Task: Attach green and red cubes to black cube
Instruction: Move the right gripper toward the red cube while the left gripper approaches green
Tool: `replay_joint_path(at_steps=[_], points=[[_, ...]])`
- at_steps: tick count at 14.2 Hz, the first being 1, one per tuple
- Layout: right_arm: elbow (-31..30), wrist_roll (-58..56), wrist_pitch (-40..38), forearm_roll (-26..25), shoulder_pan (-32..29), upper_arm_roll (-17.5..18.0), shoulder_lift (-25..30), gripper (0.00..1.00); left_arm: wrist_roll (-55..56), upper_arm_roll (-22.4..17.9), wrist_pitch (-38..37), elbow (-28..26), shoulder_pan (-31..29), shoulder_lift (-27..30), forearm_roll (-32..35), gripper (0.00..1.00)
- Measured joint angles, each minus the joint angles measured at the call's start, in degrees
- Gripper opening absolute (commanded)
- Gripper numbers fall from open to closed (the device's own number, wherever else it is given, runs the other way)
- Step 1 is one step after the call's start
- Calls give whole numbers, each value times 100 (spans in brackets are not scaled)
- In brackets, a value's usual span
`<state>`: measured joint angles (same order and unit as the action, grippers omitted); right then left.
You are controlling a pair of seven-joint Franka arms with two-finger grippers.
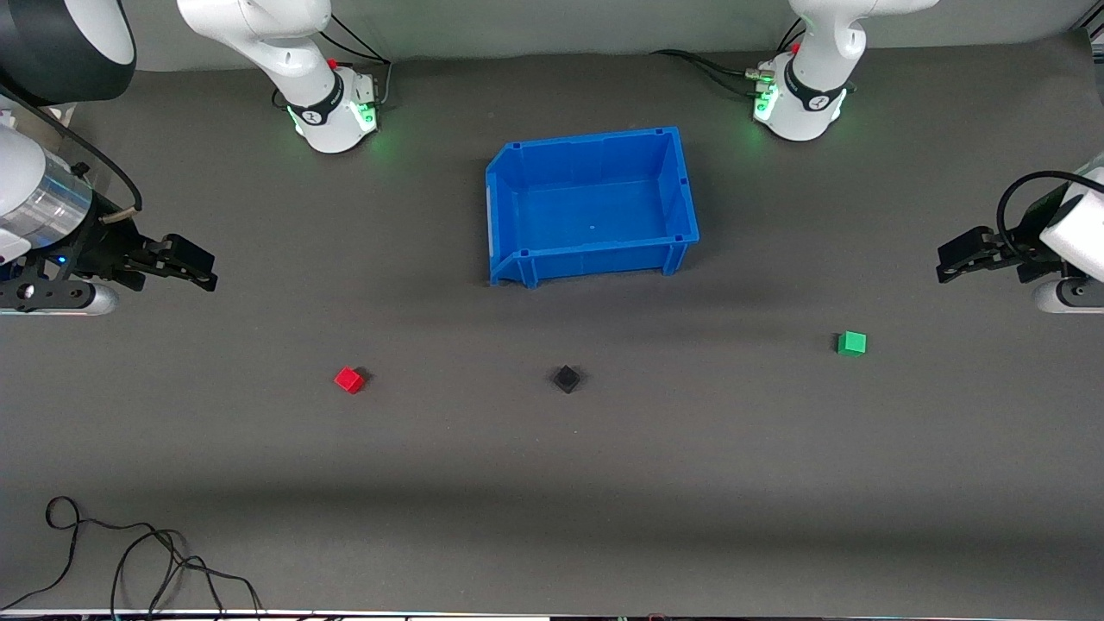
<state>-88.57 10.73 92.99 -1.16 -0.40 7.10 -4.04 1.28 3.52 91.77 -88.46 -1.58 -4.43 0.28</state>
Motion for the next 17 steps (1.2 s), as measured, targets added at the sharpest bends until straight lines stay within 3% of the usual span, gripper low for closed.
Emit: replay_joint_path(at_steps=[6,8,13,17], points=[[-600,878,318,6,-4,-14,-43,96,216,-36,-163,131,-10,2,1,100],[-830,1035,688,6,-6,-18,-48,92,1003,-108,-309,141,-26,1,-1,100],[-1388,2512,1335,10,-8,-22,-49,99,4127,-305,-453,100,-91,-58,-331,100],[-1560,4281,1403,230,10,-11,-119,99,5184,-357,-401,-190,-678,-152,-952,100]])
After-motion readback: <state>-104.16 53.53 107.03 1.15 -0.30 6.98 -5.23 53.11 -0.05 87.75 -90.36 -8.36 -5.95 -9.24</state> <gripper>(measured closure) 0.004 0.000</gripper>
